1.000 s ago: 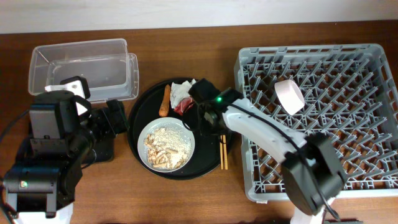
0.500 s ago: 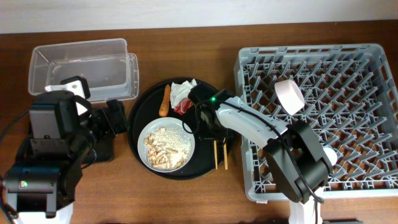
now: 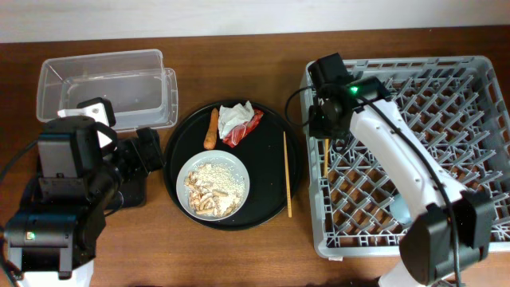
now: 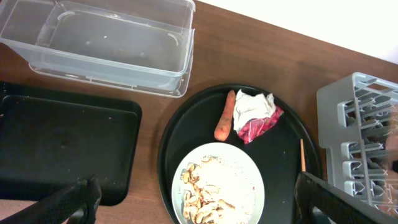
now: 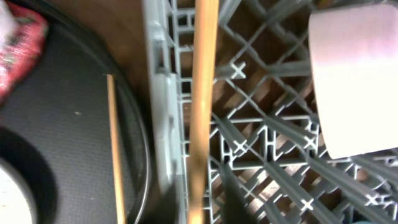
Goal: Sort waste into correct bins and load items into the dishwasher rack
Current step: 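Grasp the wooden chopsticks with the right gripper and put them in the rack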
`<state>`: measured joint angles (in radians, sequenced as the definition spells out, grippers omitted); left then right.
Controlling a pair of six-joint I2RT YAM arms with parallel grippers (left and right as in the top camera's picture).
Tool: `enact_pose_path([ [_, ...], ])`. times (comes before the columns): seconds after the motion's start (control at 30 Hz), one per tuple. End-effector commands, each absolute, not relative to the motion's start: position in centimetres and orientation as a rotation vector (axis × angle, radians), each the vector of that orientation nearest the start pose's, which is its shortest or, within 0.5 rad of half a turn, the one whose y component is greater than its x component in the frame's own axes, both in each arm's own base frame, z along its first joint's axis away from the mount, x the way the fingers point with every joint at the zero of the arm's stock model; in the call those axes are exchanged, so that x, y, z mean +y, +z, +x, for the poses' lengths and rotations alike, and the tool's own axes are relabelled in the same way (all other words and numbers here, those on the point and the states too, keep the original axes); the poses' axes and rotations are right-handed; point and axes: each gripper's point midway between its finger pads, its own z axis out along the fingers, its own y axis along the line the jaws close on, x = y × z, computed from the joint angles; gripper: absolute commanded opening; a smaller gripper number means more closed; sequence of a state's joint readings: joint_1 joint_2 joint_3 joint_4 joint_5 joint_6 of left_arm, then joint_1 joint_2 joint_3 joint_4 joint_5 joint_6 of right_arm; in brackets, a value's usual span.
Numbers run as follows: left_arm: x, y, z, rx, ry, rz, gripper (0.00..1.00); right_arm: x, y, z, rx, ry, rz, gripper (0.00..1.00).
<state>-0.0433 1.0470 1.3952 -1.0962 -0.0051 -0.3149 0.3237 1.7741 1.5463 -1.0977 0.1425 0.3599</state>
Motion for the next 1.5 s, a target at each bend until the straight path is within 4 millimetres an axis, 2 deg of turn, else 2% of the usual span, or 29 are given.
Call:
enact_pose_path([
  [0.0, -0.8, 32.2, 27.7, 2.278, -0.170, -0.335, 0.99, 10.9, 14.7, 36.8, 2.835, -0.077, 0.015, 0.55],
  [0.1, -0.8, 32.2, 27.7, 2.278, -0.170, -0.335, 0.99, 16.5, 16.1, 35.7, 2.778, 0.061, -0.157, 0.60],
  [0.13, -0.8, 32.2, 27.7, 2.278, -0.170, -0.335, 0.99, 19.1, 15.8, 35.1, 2.770, 0.117, -0.224, 0.60],
  [0.2, -0.8, 32.2, 27.7, 2.278, -0.170, -0.335, 0.99, 21.1, 14.4, 34.5, 2.785, 0.080, -0.186, 0.57],
  [0.27, -0.8, 32.2, 27.7, 2.278, -0.170, -0.335, 0.99, 21.1, 11.8, 34.3, 2.838, -0.006, -0.096, 0.49],
  [0.33, -0.8, 32.2, 27.7, 2.278, -0.170, -0.335, 0.99, 20.9, 8.3, 34.2, 2.915, -0.079, -0.093, 0.48],
  [0.4, -0.8, 32.2, 27.7, 2.278, -0.170, -0.335, 0.99, 20.9, 5.6, 34.3, 2.961, -0.129, -0.099, 0.48],
  [0.53, -0.8, 32.2, 27.7, 2.278, -0.170, -0.335, 0.99, 20.2, 2.2, 33.9, 3.035, -0.205, -0.097, 0.45],
  [0.63, -0.8, 32.2, 27.7, 2.278, -0.170, -0.335, 0.99, 19.8, 0.2, 33.2, 3.143, -0.125, -0.038, 0.28],
  [0.7, -0.8, 32.2, 27.7, 2.278, -0.170, -0.335, 0.99, 19.6, 0.0, 33.2, 3.172, -0.084, -0.003, 0.27],
  [0.73, -0.8, 32.2, 27.7, 2.278, -0.170, -0.335, 0.99, 19.2, 0.0, 33.3, 3.178, -0.084, 0.012, 0.22],
  [0.77, -0.8, 32.2, 27.7, 2.278, -0.170, -0.335, 0.99, 19.2, 0.0, 33.1, 3.187, -0.086, 0.011, 0.04],
  [0.83, -0.8, 32.2, 27.7, 2.278, -0.170, -0.335, 0.99, 19.2, 0.5, 33.1, 3.182, -0.085, -0.024, 0.04],
  [0.9, -0.8, 32.2, 27.7, 2.278, -0.170, -0.335, 0.99, 19.4, 3.0, 33.9, 3.133, -0.059, -0.057, 0.04],
  [1.0, -0.8, 32.2, 27.7, 2.278, -0.170, -0.335, 0.99, 20.5, 11.4, 35.8, 2.927, 0.090, -0.205, 0.04],
  [1.03, -0.8, 32.2, 27.7, 2.278, -0.170, -0.335, 0.99, 20.5, 13.4, 36.1, 2.873, 0.115, -0.239, 0.04],
  [1.07, -0.8, 32.2, 27.7, 2.278, -0.170, -0.335, 0.99, 19.3, 17.3, 36.7, 2.761, 0.103, -0.235, 0.04],
  [1.1, -0.8, 32.2, 27.7, 2.278, -0.170, -0.335, 0.99, 17.9, 19.0, 37.1, 2.706, 0.063, -0.201, 0.04],
  [1.13, -0.8, 32.2, 27.7, 2.278, -0.170, -0.335, 0.99, 15.7, 20.7, 37.7, 2.653, -0.005, -0.168, 0.04],
  [1.2, -0.8, 32.2, 27.7, 2.278, -0.170, -0.335, 0.99, 13.2, 20.6, 38.1, 2.671, -0.047, -0.120, 0.04],
  [1.23, -0.8, 32.2, 27.7, 2.278, -0.170, -0.335, 0.99, 11.2, 18.8, 38.1, 2.724, -0.087, -0.067, 0.04],
  [1.3, -0.8, 32.2, 27.7, 2.278, -0.170, -0.335, 0.99, 9.6, 16.0, 38.3, 2.777, -0.111, -0.016, 0.05],
  [1.33, -0.8, 32.2, 27.7, 2.278, -0.170, -0.335, 0.99, 9.5, 14.6, 38.1, 2.812, -0.092, -0.028, 0.16],
  [1.37, -0.8, 32.2, 27.7, 2.278, -0.170, -0.335, 0.99, 9.9, 14.4, 37.9, 2.829, -0.066, -0.077, 0.21],
  [1.43, -0.8, 32.2, 27.7, 2.278, -0.170, -0.335, 0.99, 11.1, 15.3, 37.3, 2.816, -0.004, -0.113, 0.41],
  [1.47, -0.8, 32.2, 27.7, 2.278, -0.170, -0.335, 0.99, 11.5, 16.3, 37.1, 2.787, 0.013, -0.117, 0.46],
])
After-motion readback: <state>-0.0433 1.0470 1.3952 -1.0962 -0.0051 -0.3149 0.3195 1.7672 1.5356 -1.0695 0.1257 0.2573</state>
